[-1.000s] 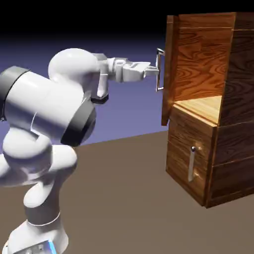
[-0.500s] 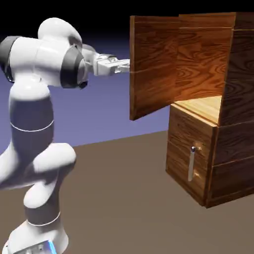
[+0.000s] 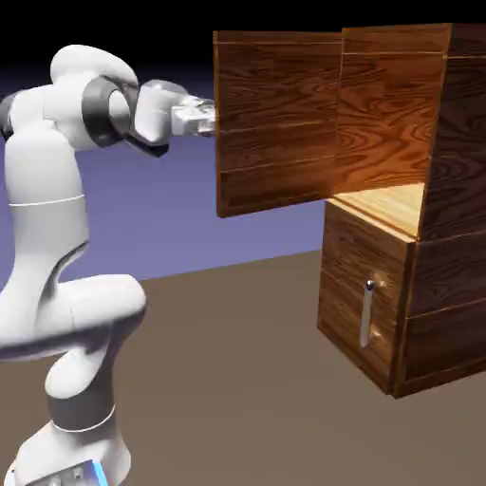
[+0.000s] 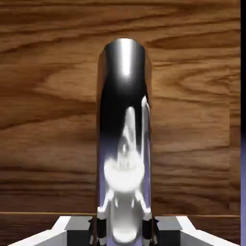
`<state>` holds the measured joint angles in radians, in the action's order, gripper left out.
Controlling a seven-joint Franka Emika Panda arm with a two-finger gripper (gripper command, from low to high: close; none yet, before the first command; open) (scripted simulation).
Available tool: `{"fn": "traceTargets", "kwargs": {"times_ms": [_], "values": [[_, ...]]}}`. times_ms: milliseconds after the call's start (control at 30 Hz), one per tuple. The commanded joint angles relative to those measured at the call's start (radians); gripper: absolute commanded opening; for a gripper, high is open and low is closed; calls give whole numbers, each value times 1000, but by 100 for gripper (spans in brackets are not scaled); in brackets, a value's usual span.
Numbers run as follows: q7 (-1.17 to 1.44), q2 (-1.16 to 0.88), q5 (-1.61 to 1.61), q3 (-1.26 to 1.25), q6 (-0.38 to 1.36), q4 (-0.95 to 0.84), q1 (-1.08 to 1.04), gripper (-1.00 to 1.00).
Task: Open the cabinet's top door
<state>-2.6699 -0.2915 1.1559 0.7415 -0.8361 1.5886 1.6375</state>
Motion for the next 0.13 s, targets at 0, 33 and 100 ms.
{"fn": "traceTargets", "kwargs": {"times_ms": [0,33,100], "values": [[13,-33,-16,1,11,-36,-14,-100],[26,-66,-30,2,21,-73,-28,-100],[29,-73,-33,2,24,-80,-31,100]]}}
